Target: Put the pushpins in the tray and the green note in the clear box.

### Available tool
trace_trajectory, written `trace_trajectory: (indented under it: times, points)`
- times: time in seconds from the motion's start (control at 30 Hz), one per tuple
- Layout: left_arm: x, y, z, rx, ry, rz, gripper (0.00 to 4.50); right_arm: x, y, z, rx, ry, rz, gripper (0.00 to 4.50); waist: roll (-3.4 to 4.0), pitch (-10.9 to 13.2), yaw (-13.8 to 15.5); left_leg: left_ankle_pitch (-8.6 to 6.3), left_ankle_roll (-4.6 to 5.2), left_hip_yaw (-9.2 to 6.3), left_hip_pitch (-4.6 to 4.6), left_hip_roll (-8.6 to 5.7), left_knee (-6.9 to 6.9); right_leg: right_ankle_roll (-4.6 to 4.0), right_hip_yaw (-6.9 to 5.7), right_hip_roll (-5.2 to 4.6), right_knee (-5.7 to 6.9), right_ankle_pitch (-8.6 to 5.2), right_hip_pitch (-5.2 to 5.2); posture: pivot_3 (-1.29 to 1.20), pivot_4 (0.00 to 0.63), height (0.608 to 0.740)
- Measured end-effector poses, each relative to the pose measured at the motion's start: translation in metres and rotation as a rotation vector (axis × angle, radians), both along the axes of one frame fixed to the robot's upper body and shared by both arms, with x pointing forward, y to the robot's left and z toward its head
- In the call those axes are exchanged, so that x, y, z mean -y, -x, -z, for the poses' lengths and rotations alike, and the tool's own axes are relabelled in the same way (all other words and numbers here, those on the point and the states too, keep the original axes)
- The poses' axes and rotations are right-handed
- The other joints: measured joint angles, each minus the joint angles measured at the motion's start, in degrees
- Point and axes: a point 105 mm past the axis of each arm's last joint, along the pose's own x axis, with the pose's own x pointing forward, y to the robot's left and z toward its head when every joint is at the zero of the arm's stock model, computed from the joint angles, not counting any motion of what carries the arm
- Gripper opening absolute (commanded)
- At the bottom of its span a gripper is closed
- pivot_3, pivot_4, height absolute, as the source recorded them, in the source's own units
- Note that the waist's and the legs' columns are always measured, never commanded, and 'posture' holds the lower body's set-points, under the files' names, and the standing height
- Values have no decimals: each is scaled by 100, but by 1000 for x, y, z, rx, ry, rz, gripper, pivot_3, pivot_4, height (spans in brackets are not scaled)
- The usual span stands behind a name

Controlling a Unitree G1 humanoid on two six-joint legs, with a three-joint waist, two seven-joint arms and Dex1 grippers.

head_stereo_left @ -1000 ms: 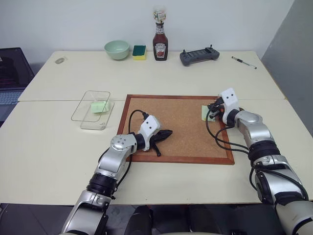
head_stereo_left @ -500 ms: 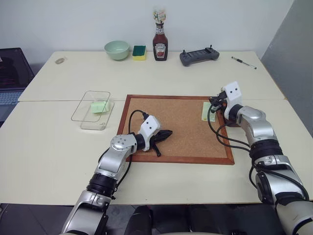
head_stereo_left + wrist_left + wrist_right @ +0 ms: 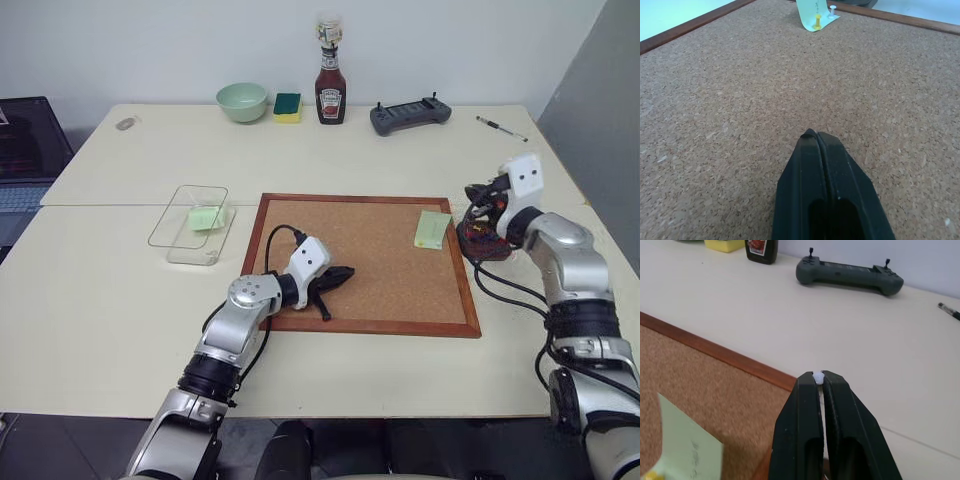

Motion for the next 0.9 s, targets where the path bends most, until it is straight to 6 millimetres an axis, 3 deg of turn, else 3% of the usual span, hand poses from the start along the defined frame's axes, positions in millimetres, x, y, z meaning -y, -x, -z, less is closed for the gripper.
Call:
trace_trajectory:
  times: [0.27,0.53,0.9]
  points:
    - [-1,-2,1,-5,-6,-4,0,18,25,24,-144,0,50,43,18,-11,-1,0,0,5,5,0,2,1,3,0,-3,0,5,0,150,740]
    - [1,-2,2,-7,-3,3,0,15,27,38,-214,-1,50,43,20,-12,7,0,0,4,4,-1,4,1,1,0,-3,-1,6,0,150,740]
    - [1,-1,1,1,-6,2,0,18,24,43,-236,4,74,2232,20,-12,4,0,0,4,5,0,4,1,1,0,-4,-1,5,0,150,740]
